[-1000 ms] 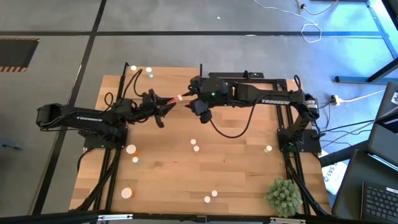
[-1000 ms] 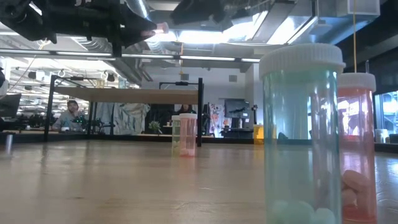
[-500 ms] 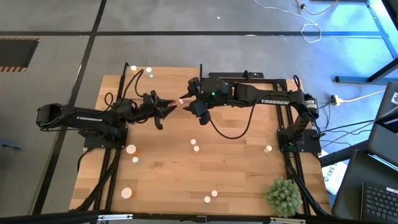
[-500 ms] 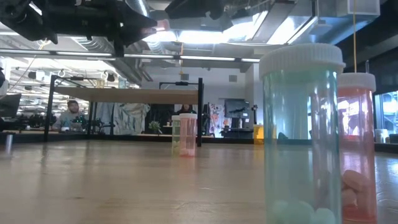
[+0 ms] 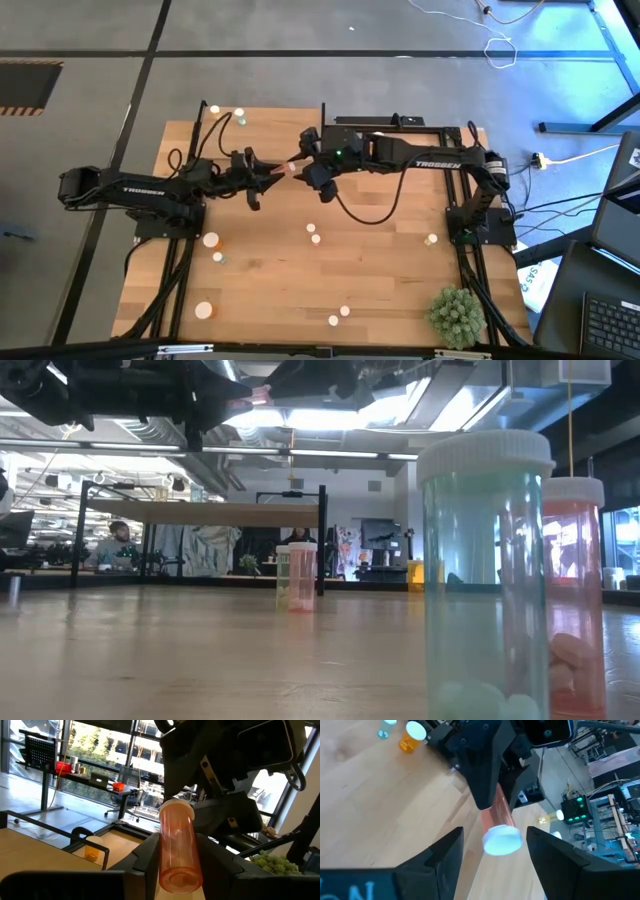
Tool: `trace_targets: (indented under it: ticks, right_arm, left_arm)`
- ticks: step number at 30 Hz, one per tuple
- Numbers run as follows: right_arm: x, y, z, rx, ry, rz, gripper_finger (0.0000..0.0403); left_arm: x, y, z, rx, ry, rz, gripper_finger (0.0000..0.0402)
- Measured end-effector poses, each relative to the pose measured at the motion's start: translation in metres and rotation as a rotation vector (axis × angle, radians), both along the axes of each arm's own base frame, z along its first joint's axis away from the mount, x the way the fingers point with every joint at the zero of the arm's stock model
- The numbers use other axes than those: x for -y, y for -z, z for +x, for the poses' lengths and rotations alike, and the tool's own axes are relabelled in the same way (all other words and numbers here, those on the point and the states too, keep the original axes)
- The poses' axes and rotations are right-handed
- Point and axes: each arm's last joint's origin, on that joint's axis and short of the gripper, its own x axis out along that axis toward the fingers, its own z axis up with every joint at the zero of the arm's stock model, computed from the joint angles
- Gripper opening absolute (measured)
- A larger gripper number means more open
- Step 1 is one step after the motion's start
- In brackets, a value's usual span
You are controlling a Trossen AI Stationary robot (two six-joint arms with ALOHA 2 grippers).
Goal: Pick and place medicine bottles onto shelf by color
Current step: Put the top right small red pill bottle on the shelf
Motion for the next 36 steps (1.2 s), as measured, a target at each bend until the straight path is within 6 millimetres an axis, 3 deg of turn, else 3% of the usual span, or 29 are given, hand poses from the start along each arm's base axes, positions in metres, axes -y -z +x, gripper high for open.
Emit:
trace_targets:
  ticks: [15,36]
  right_arm:
    - [0.0002,0.0084,0.0062,-0.012,0.000,0.001,0.0219]
    - [0.0004,0.0079,0.0065,-0.006,0.003,0.000,0.0160]
  left_arm:
    - [0.0001,-0.0001,0.0000,0.007,0.008,-0.022,0.0108]
    - [0.0001,-0.0001,0.0000,0.008,0.008,-0.022,0.0108]
